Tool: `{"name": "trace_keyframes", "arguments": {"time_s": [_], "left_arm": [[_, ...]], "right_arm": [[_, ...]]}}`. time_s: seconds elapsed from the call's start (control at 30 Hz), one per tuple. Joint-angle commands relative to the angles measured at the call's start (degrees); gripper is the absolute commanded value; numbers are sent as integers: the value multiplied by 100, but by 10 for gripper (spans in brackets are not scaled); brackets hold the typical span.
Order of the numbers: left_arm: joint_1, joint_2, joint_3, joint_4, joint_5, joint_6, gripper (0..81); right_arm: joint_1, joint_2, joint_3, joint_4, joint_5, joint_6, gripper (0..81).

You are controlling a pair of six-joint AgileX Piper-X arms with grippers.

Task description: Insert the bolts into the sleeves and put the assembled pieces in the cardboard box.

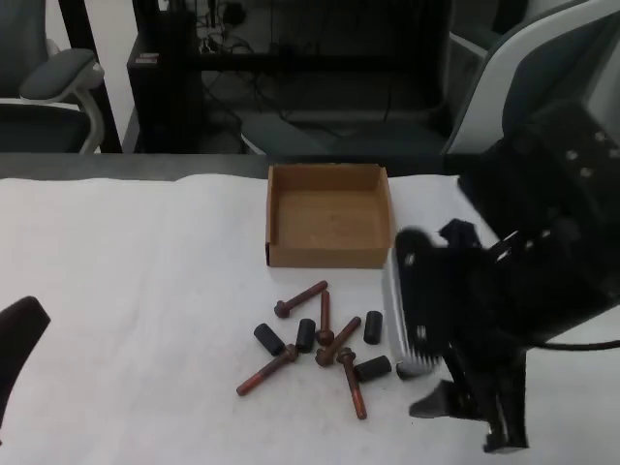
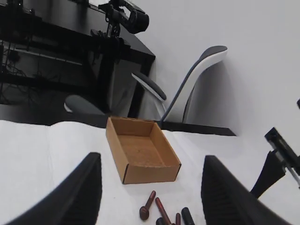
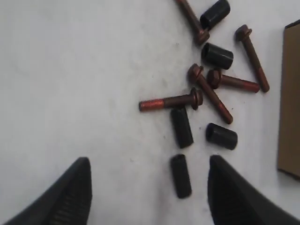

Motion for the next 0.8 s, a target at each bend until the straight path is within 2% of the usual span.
{"name": "trace_keyframes", "arguments": {"time_s": [0.0, 0.1, 0.6, 0.77], "left_arm": [[-26, -8, -48, -236, 26, -192, 623], [-26, -8, -48, -245, 26, -190, 623], [-26, -8, -342, -243, -24, -336, 623], [-26, -8, -526, -243, -287, -336, 623]], "right_arm": [[2, 176, -61, -98, 521, -1085, 700], [-1, 302, -61, -236, 714, -1319, 700], [-5, 1020, -61, -694, 712, -1578, 700], [-180, 1388, -61, -832, 870, -1599, 700]]}}
